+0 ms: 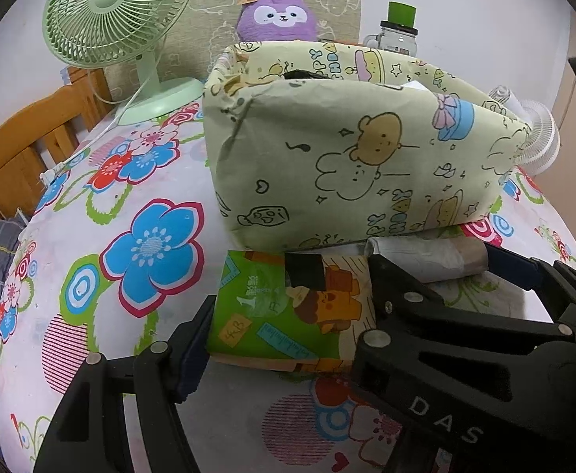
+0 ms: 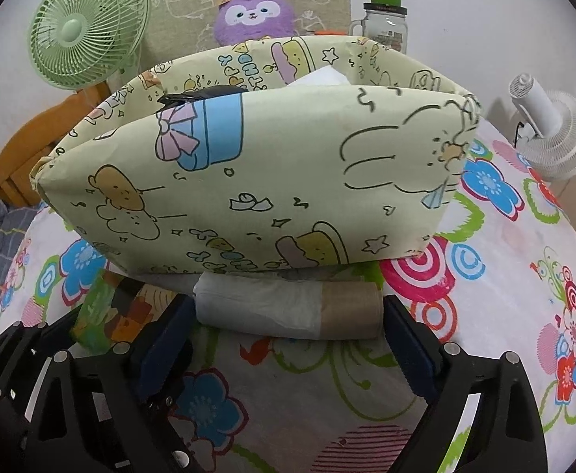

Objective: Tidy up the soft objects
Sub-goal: 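Grasp the green tissue box with the left tool while the right tool grasps the white tube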

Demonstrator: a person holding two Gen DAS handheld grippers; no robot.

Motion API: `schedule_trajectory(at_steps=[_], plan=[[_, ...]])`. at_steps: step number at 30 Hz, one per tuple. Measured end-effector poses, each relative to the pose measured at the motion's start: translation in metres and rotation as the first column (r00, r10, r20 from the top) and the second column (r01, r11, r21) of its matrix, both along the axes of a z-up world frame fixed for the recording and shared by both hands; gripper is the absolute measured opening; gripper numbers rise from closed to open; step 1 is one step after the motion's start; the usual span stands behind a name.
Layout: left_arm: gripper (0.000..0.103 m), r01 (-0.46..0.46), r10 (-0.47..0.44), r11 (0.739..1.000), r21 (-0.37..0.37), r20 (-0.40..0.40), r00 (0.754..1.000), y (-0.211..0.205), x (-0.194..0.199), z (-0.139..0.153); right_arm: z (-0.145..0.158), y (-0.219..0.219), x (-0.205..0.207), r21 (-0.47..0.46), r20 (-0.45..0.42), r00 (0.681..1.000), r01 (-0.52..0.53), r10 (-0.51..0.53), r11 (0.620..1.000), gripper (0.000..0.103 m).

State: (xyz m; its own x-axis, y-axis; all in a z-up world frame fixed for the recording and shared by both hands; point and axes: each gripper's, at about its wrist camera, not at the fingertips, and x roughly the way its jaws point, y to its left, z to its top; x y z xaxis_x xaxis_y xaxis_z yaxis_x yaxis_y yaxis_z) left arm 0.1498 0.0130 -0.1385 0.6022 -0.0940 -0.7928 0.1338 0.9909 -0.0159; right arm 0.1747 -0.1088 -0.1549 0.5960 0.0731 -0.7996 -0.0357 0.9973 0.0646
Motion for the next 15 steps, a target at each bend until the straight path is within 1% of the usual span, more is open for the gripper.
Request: schedule_trajectory(at_steps=[15], plan=[[0.074, 0.016, -0.016, 1.000, -0.003, 0.024, 1.000, -0.015, -0.017, 0.012, 0.017, -0.015, -0.023, 0.002, 0.051, 0.999, 0.008, -0.008, 1.000, 0.095]])
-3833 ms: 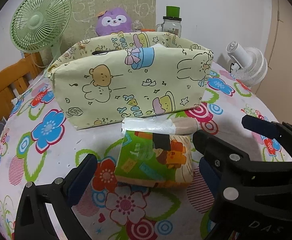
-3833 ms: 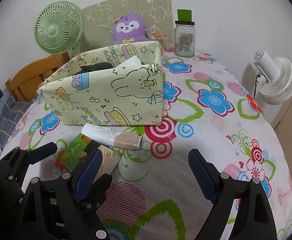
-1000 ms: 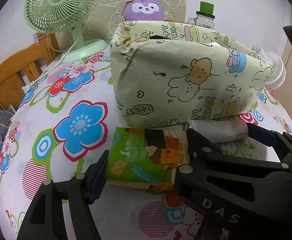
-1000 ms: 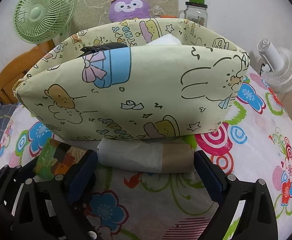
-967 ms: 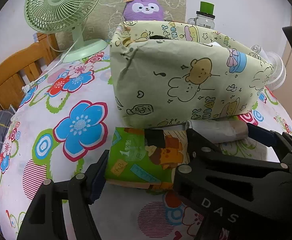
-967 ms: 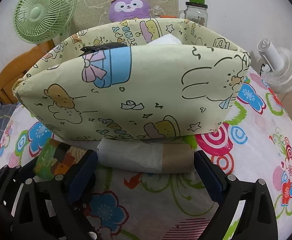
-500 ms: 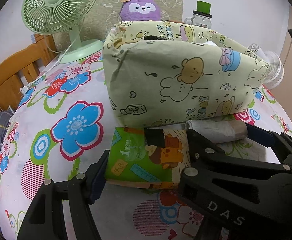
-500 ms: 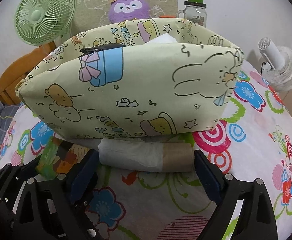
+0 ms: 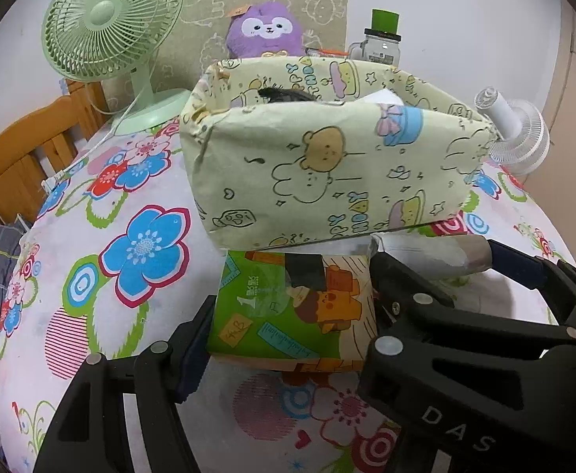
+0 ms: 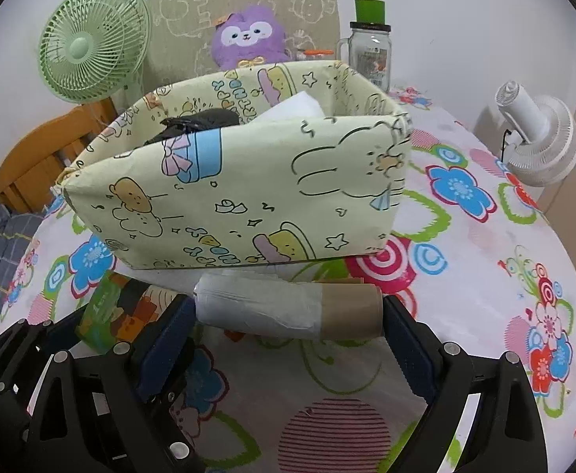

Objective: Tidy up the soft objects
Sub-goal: 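Grasp the green tissue box with the left tool while the right tool grasps the white tube, then lift the tissue box and white tube and carry both over the fabric box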

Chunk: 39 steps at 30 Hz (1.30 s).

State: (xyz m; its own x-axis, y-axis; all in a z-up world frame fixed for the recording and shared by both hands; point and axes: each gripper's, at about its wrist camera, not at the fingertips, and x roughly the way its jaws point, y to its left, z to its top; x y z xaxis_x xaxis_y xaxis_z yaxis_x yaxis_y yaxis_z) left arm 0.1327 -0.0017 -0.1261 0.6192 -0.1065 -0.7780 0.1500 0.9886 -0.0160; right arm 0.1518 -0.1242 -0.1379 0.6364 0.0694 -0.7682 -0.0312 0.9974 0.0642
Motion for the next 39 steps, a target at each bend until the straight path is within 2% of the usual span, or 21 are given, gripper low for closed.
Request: schedule_trajectory(at_steps=[21, 39], plan=[[0.074, 0.010, -0.010, 1.000, -0.006, 0.060, 0.998, -0.021, -0.023, 0.027, 0.035, -0.021, -0.027, -0.010, 0.074, 0.997, -0.006, 0.006, 1.000, 0.095], [0.074, -0.002, 0.004, 1.000, -0.011, 0.130, 0.991, -0.028, -0.043, 0.066, 0.078, -0.027, -0.047, -0.022, 0.141, 0.989, -0.033, 0.035, 0.999, 0.095]])
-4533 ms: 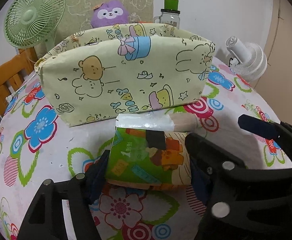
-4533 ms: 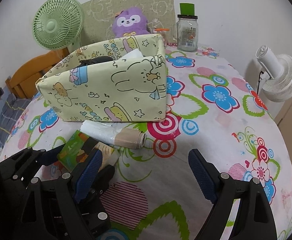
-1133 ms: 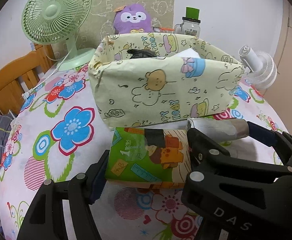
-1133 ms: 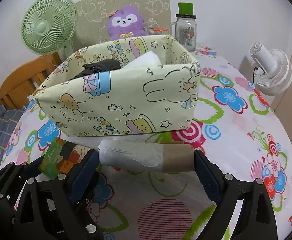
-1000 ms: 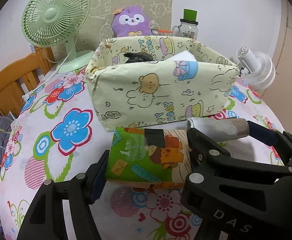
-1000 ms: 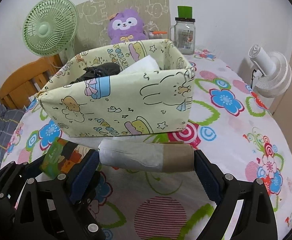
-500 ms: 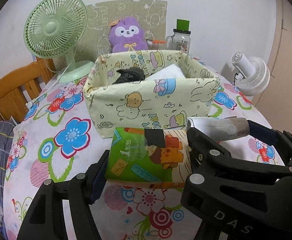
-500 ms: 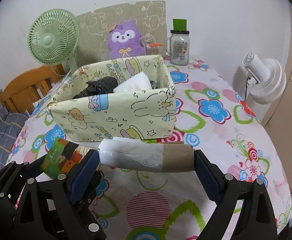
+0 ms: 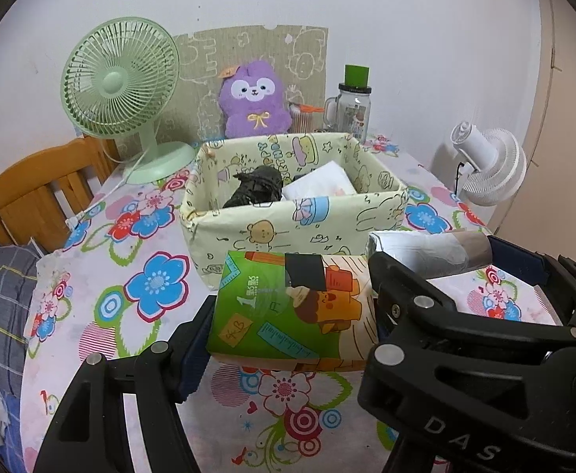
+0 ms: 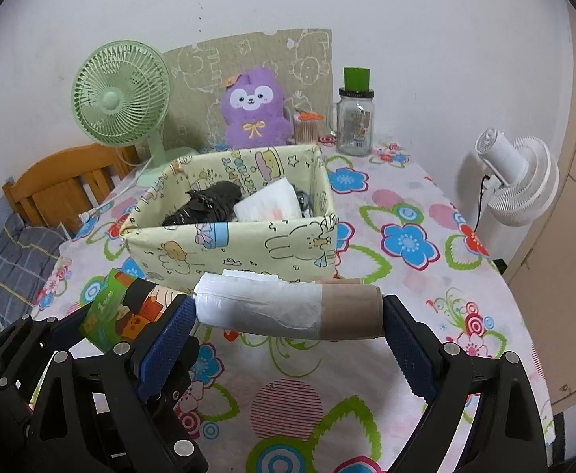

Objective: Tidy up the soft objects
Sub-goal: 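Lift the tissue box and white tube and carry both over the fabric box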

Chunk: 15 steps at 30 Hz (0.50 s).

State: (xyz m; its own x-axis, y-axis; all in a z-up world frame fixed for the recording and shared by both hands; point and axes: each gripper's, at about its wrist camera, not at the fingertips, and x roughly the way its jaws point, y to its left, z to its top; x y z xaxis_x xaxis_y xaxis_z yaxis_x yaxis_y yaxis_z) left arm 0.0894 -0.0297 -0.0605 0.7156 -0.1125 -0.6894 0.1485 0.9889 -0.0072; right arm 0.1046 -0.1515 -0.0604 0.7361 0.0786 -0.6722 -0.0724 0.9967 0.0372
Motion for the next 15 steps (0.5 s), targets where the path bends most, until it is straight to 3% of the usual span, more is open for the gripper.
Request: schedule_trajectory(at_steps=[15], plan=[[0.074, -0.003, 0.003, 1.000, -0.006, 0.042, 0.999, -0.004, -0.016, 0.033, 0.037, -0.004, -0.018, -0.012, 0.063, 0.998, -0.030, 0.030, 0.999, 0.095]])
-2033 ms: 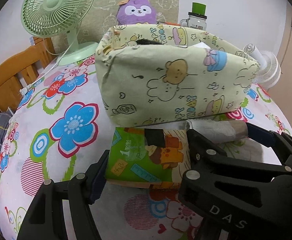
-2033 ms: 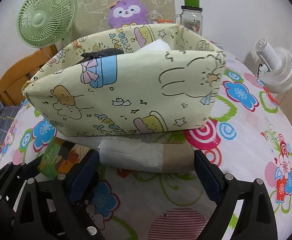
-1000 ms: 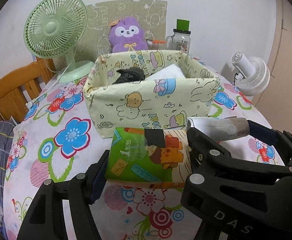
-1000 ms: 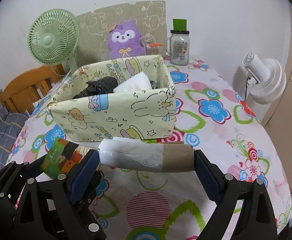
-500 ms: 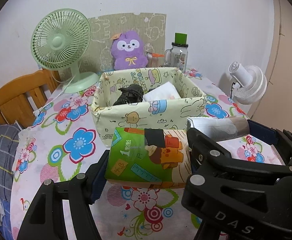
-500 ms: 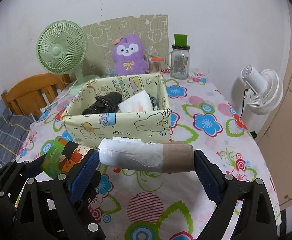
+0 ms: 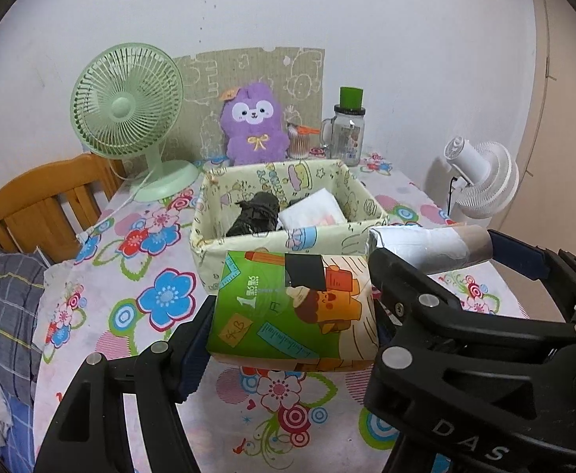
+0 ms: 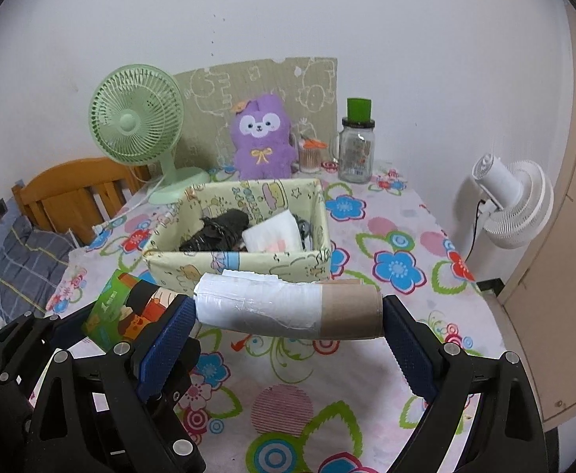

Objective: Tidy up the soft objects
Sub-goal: 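Lift the tissue box and white tube and carry both over the fabric box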

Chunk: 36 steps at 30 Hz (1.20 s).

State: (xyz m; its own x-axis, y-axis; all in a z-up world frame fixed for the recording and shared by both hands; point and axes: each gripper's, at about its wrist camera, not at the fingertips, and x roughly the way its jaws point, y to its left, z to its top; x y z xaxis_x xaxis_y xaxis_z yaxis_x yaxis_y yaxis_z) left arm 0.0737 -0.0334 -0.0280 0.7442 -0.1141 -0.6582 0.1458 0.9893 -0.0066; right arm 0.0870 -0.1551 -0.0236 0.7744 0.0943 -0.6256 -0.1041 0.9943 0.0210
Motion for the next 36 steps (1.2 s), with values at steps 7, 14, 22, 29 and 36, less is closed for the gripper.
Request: schedule_trajectory(at_steps=[7, 14, 22, 29, 36], plan=[[0.074, 0.004, -0.004, 1.000, 0.003, 0.026, 1.000, -0.001, -0.005, 0.016, 0.017, -0.001, -0.006, 0.008, 0.041, 0.999, -0.010, 0.010, 1.000, 0.095], [0.074, 0.006, -0.006, 1.000, 0.005, 0.047, 0.999, -0.003, -0.007, 0.027, 0.028, -0.003, -0.009, 0.008, 0.068, 0.998, -0.014, 0.014, 1.000, 0.095], [0.074, 0.010, -0.010, 1.000, 0.007, 0.056, 0.998, -0.004, -0.002, 0.034, 0.036, -0.002, -0.005, 0.007, 0.085, 0.996, -0.015, 0.015, 1.000, 0.095], [0.074, 0.013, -0.014, 1.000, 0.009, 0.063, 0.998, -0.004, 0.008, 0.040, 0.041, -0.003, 0.006, 0.006, 0.093, 0.996, -0.016, 0.015, 1.000, 0.095], [0.074, 0.011, -0.011, 1.000, 0.011, 0.062, 0.998, -0.004, 0.023, 0.043, 0.043, -0.002, 0.019, 0.006, 0.100, 0.995, -0.016, 0.015, 1.000, 0.095]])
